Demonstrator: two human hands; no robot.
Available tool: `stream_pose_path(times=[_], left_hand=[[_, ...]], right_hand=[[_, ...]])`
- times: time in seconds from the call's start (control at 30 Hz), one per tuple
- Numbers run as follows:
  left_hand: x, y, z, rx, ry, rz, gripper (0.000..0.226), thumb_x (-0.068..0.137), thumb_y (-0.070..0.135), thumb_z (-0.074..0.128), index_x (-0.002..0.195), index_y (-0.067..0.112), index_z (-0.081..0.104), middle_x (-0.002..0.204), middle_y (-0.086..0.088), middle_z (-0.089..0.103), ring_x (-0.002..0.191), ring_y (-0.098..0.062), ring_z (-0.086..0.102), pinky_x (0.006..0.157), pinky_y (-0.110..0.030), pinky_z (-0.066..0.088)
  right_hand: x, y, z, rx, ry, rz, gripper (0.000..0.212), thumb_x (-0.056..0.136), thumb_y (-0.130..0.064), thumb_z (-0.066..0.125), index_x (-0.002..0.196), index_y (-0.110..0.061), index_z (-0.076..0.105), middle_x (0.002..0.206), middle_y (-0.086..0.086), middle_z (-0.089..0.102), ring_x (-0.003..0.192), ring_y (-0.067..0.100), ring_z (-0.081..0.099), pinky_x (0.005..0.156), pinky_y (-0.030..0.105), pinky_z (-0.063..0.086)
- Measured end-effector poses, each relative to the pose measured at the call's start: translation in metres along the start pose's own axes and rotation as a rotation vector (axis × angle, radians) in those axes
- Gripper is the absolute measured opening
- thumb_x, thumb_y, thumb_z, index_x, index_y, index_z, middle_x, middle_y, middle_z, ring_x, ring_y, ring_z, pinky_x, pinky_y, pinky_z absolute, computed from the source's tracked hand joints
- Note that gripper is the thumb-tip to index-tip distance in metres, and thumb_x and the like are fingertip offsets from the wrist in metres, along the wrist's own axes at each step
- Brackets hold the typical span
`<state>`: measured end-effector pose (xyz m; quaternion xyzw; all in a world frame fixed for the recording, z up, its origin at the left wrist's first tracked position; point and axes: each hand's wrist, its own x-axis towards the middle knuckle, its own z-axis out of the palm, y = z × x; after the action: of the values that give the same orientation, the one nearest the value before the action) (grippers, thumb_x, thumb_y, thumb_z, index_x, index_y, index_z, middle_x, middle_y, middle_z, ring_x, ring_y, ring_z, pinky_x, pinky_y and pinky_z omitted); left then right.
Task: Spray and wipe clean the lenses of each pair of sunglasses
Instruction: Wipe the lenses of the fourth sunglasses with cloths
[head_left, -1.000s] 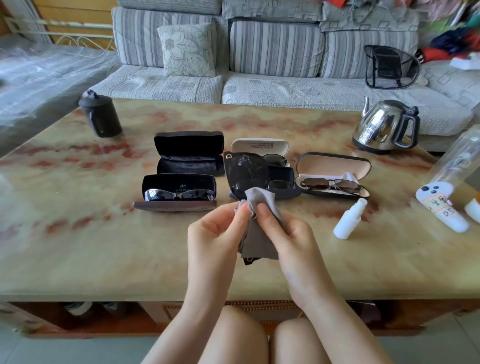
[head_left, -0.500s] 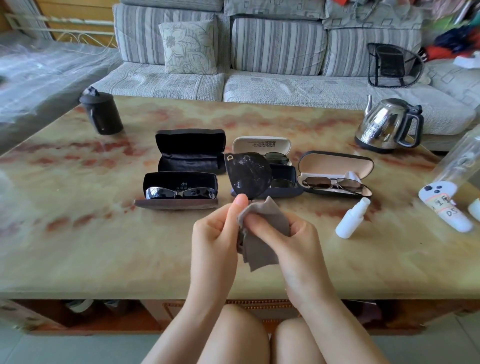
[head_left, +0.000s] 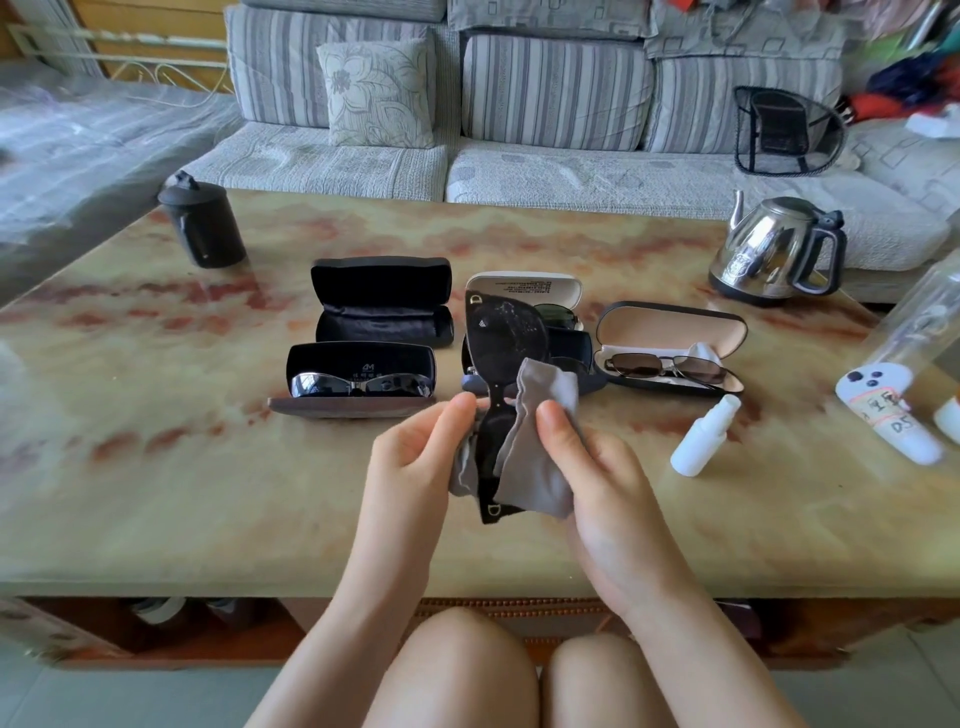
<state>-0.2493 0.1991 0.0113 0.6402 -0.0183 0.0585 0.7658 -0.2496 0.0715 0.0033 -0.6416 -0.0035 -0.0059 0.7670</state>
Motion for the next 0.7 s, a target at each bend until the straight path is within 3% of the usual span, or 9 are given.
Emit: stream_pose_path(times=[0.07, 0.2, 0.33, 0.4, 0.5, 0.57, 0.7], left_hand=[[0.004, 0.002, -0.005, 0.017, 0.013, -0.010, 0.023, 0.095, 0.015, 0.054, 0.090, 0.015, 0.076, 0.085, -0.006, 0.076, 0.075, -0.011, 0.067, 0.063, -0.018, 0.050], [0.008, 0.005, -0.012, 0.075, -0.027, 0.013, 0.025, 0.092, 0.004, 0.056, 0.089, 0.019, 0.076, 0.084, 0.008, 0.075, 0.081, 0.001, 0.067, 0.070, -0.010, 0.047], [0.006, 0.004, -0.014, 0.063, -0.139, -0.043, 0.023, 0.088, 0.020, 0.056, 0.084, 0.024, 0.079, 0.092, 0.006, 0.076, 0.095, -0.007, 0.067, 0.082, -0.019, 0.049], [0.003, 0.002, -0.011, 0.015, -0.201, -0.107, 0.029, 0.084, 0.032, 0.051, 0.082, 0.019, 0.076, 0.080, 0.005, 0.072, 0.083, -0.011, 0.064, 0.073, -0.021, 0.047], [-0.002, -0.003, -0.007, -0.007, -0.218, -0.096, 0.039, 0.088, 0.037, 0.046, 0.089, 0.009, 0.074, 0.086, -0.017, 0.070, 0.083, -0.015, 0.061, 0.076, -0.028, 0.046], [-0.006, -0.003, -0.004, 0.017, -0.228, -0.049, 0.038, 0.091, 0.035, 0.044, 0.091, 0.011, 0.073, 0.093, -0.020, 0.070, 0.086, -0.013, 0.061, 0.080, -0.029, 0.045], [-0.008, -0.001, -0.002, 0.045, -0.209, -0.038, 0.039, 0.095, 0.041, 0.052, 0.088, 0.009, 0.073, 0.075, -0.013, 0.065, 0.072, -0.009, 0.052, 0.063, -0.024, 0.041]], right_hand=[[-0.001, -0.001, -0.006, 0.005, -0.094, 0.018, 0.055, 0.084, -0.051, 0.065, 0.097, 0.002, 0.067, 0.103, 0.032, 0.066, 0.093, 0.031, 0.064, 0.090, 0.044, 0.047], [-0.003, -0.003, -0.014, -0.026, -0.208, 0.027, 0.021, 0.082, -0.026, 0.066, 0.095, -0.012, 0.074, 0.089, 0.012, 0.073, 0.082, 0.020, 0.065, 0.073, 0.029, 0.050], [-0.003, -0.007, -0.012, -0.083, -0.141, 0.084, 0.031, 0.067, -0.025, 0.079, 0.095, -0.013, 0.074, 0.085, 0.010, 0.072, 0.074, 0.018, 0.065, 0.062, 0.028, 0.050], [-0.005, -0.010, -0.007, -0.139, -0.111, 0.088, 0.036, 0.063, -0.028, 0.084, 0.094, -0.014, 0.074, 0.086, 0.011, 0.073, 0.074, 0.020, 0.067, 0.062, 0.030, 0.051], [-0.008, -0.014, 0.000, -0.096, -0.031, 0.115, 0.036, 0.056, -0.032, 0.091, 0.082, -0.014, 0.075, 0.076, 0.006, 0.074, 0.068, 0.015, 0.068, 0.056, 0.023, 0.051], [-0.008, -0.016, 0.001, -0.032, 0.036, 0.139, 0.036, 0.056, -0.038, 0.085, 0.078, -0.012, 0.075, 0.070, 0.004, 0.072, 0.063, 0.012, 0.067, 0.051, 0.020, 0.049], [-0.006, -0.015, 0.005, 0.022, 0.028, 0.180, 0.042, 0.059, -0.046, 0.077, 0.081, -0.009, 0.076, 0.074, 0.008, 0.069, 0.069, 0.020, 0.063, 0.060, 0.029, 0.047]])
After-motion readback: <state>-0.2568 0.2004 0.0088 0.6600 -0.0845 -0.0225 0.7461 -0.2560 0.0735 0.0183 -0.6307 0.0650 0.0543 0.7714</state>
